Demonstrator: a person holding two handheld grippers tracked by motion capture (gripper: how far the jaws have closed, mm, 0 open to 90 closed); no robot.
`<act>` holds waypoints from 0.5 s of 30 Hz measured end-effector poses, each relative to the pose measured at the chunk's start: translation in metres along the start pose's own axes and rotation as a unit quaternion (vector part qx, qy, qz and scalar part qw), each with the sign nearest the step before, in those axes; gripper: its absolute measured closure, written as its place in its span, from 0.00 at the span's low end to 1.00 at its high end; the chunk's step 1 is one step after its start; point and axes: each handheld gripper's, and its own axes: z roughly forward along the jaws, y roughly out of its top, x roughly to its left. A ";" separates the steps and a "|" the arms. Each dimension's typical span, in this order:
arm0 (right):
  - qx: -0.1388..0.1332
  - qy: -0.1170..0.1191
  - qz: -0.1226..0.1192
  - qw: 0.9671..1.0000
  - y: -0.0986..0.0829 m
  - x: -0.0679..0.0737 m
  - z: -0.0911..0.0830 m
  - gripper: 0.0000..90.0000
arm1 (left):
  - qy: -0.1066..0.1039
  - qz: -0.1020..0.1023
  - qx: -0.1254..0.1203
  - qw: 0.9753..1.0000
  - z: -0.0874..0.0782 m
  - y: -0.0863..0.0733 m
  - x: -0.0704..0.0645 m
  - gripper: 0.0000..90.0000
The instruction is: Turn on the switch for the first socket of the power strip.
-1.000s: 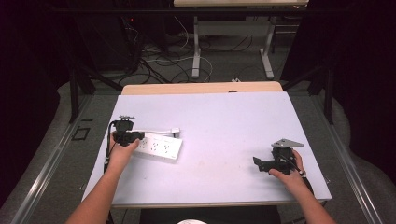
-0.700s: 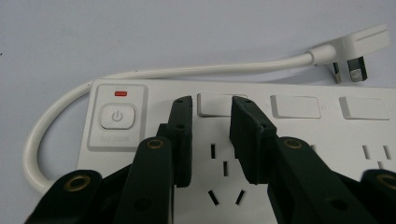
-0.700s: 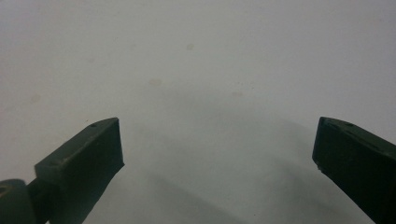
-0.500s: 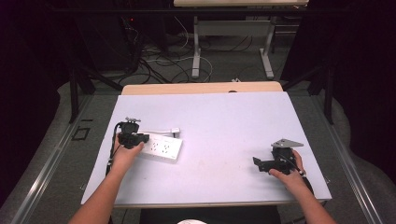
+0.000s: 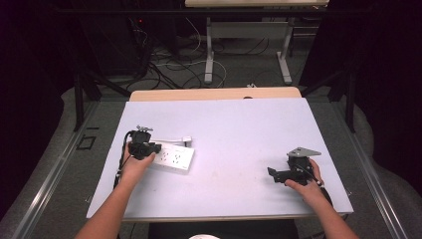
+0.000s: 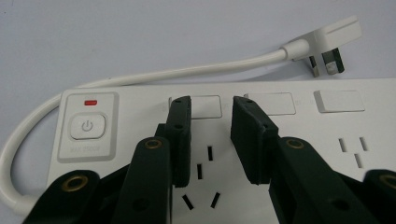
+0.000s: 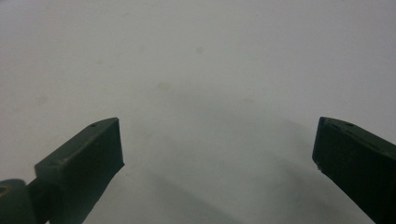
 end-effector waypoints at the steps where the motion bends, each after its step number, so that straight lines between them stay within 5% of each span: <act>1: 0.000 -0.001 0.000 1.000 0.000 0.000 0.000 0.01 | -0.002 0.001 0.002 1.000 0.000 0.000 0.000 0.77; 15: -0.005 -0.008 0.006 1.000 -0.002 -0.002 -0.004 0.01 | -0.003 -0.012 -0.005 1.000 0.005 0.005 0.002 0.85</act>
